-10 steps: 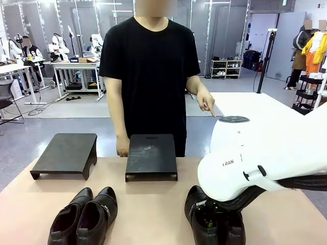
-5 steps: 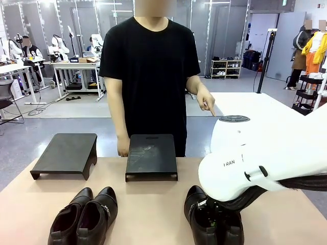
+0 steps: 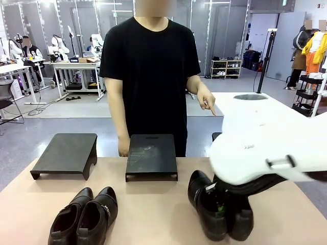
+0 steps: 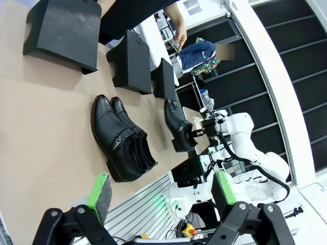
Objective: Place the shoes on the stand as instructed by the person.
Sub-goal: Pick up one pair of Shoes and place it on the Shoes Stand indicated by the person.
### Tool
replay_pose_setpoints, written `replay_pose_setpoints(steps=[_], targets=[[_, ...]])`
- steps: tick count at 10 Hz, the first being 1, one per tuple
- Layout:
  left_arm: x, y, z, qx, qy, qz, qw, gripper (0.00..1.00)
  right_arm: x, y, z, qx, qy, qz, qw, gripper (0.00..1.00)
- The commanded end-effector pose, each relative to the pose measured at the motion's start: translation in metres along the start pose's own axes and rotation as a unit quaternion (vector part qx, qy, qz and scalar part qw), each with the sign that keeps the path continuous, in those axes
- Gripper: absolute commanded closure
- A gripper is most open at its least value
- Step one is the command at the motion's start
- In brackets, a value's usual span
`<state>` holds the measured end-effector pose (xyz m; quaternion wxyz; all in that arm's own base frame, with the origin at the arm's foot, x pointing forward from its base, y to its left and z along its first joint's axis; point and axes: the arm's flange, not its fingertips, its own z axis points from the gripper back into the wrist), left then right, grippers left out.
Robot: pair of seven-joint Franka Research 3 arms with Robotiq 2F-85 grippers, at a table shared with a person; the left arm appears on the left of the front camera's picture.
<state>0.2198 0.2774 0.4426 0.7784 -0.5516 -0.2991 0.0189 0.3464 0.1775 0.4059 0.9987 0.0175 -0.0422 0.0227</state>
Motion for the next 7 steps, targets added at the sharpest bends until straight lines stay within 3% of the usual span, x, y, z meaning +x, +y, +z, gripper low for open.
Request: replay_pose_setpoints(steps=[1,6,7], targets=[[-0.001,0.001,0.002,-0.009,-0.002,-0.01,1.0,0.0,-0.005,-0.023,0.036,0.023,-0.019,0.026,0.999,1.0],[-0.001,0.001,0.002,-0.009,-0.002,-0.01,1.0,0.0,-0.01,-0.039,0.068,0.06,-0.051,0.051,0.996,1.0],[-0.001,0.001,0.002,-0.009,-0.002,-0.01,1.0,0.0,-0.003,-0.037,0.059,0.027,-0.044,0.037,0.998,1.0]])
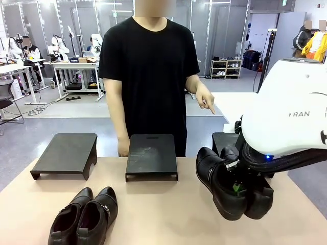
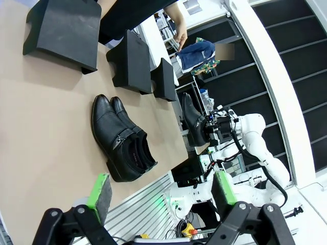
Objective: Place the shoes on the stand as instructed by the person.
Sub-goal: Pick up one pair of Shoes and place it on the Shoes Stand indicated by the person.
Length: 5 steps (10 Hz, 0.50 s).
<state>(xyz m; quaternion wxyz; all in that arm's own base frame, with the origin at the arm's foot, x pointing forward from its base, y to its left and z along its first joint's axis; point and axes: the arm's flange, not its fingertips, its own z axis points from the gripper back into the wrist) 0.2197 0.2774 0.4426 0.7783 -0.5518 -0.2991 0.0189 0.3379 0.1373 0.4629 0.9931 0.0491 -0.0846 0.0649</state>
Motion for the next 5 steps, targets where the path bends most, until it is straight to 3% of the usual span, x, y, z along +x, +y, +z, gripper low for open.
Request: replay_pose_setpoints(steps=[1,4,5], targets=[[-0.0006,0.0008,0.0016,-0.009,-0.002,-0.01,1.0,0.0,0.0028,0.0003,0.0003,-0.006,-0.002,-0.004,1.0,1.0],[-0.0006,0.0008,0.0016,-0.009,-0.002,-0.01,1.0,0.0,0.0028,0.0003,0.0003,-0.006,-0.002,-0.004,1.0,1.0],[-0.0006,0.0008,0.0016,-0.009,-0.002,-0.01,1.0,0.0,0.0002,-0.0005,-0.0059,-0.002,0.008,-0.001,1.0,0.91]])
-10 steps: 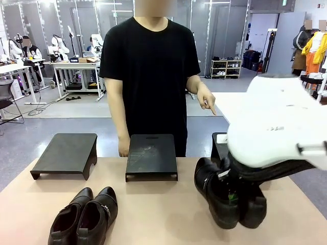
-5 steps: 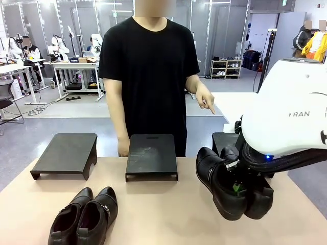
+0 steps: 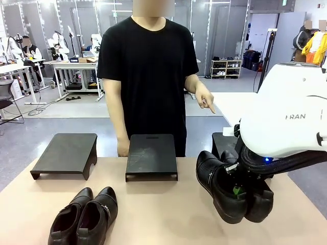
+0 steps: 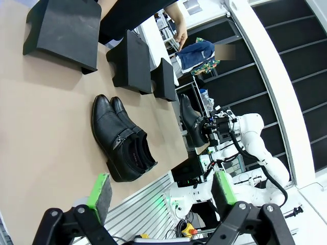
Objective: Place the shoes on the stand as instructed by the person.
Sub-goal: Pick up one pair of Shoes and place it on the Shoes Stand indicated by the person.
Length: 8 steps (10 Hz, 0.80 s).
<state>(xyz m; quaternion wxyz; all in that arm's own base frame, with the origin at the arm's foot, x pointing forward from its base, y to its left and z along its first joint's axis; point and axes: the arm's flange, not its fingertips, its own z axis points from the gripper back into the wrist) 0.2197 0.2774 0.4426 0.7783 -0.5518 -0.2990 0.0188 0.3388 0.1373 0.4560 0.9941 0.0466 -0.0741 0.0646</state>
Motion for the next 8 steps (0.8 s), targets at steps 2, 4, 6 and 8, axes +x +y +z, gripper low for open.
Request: replay_pose_setpoints(steps=[2,4,6,8], targets=[[-0.001,0.001,0.002,-0.009,-0.002,-0.01,1.0,0.0,0.027,-0.019,0.026,-0.015,-0.051,-0.006,0.999,0.91],[-0.001,0.001,0.002,-0.009,-0.002,-0.01,1.0,0.0,0.063,-0.047,0.057,-0.016,-0.062,0.003,0.998,0.91],[-0.001,0.001,0.002,-0.009,-0.002,-0.01,1.0,0.0,0.104,-0.078,0.077,-0.029,-0.066,0.003,0.997,0.91],[-0.001,0.001,0.002,-0.009,-0.002,-0.01,1.0,0.0,0.144,-0.096,0.082,-0.037,-0.069,0.007,0.997,0.91]])
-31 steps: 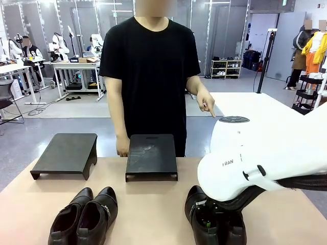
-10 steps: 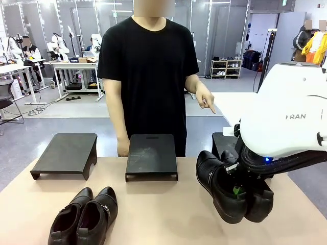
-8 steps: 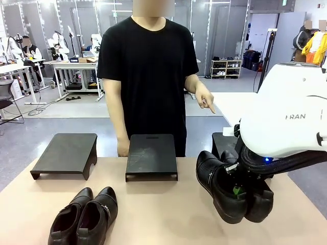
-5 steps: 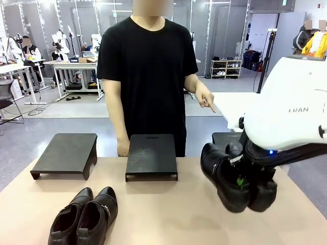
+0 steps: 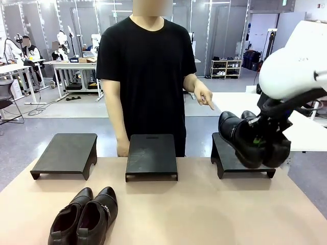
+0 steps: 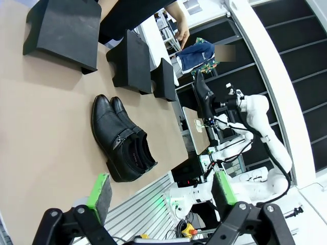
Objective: Place the shoes on the stand as instructed by the person.
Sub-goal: Pick up one pair of Shoes and place it on the Shoes Stand indicated by the person.
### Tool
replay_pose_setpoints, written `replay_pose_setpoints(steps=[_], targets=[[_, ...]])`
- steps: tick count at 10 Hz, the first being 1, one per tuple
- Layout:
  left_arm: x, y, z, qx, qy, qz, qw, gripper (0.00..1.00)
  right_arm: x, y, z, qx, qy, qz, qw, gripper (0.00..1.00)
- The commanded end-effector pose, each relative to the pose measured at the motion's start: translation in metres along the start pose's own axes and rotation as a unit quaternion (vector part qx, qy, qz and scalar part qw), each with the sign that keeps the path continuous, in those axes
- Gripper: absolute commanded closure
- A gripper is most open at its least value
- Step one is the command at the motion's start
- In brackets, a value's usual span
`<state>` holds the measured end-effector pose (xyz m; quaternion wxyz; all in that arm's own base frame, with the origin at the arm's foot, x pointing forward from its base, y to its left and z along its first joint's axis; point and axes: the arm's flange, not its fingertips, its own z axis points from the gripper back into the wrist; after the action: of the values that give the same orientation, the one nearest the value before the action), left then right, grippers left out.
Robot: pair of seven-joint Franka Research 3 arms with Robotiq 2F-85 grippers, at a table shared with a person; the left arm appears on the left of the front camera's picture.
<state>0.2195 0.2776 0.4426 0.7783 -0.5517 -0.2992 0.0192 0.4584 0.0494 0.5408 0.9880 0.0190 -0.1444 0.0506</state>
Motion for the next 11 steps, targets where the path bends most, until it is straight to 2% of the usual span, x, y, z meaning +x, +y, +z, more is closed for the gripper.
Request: replay_pose_setpoints(steps=[1,3,8,11], targets=[[0.0,0.001,0.001,-0.009,-0.002,-0.01,1.0,0.0,0.045,-0.007,-0.004,-0.007,0.002,0.014,1.0,0.91],[0.0,0.001,0.001,-0.009,-0.002,-0.01,1.0,0.0,0.077,-0.022,-0.03,-0.017,0.019,0.007,1.0,0.91],[0.0,0.001,0.001,-0.009,-0.002,-0.01,1.0,0.0,0.11,-0.046,-0.093,-0.043,-0.034,-0.03,0.998,0.91],[0.0,0.001,0.001,-0.009,-0.002,-0.01,1.0,0.0,0.122,-0.041,-0.121,-0.044,-0.058,-0.042,0.996,0.91]])
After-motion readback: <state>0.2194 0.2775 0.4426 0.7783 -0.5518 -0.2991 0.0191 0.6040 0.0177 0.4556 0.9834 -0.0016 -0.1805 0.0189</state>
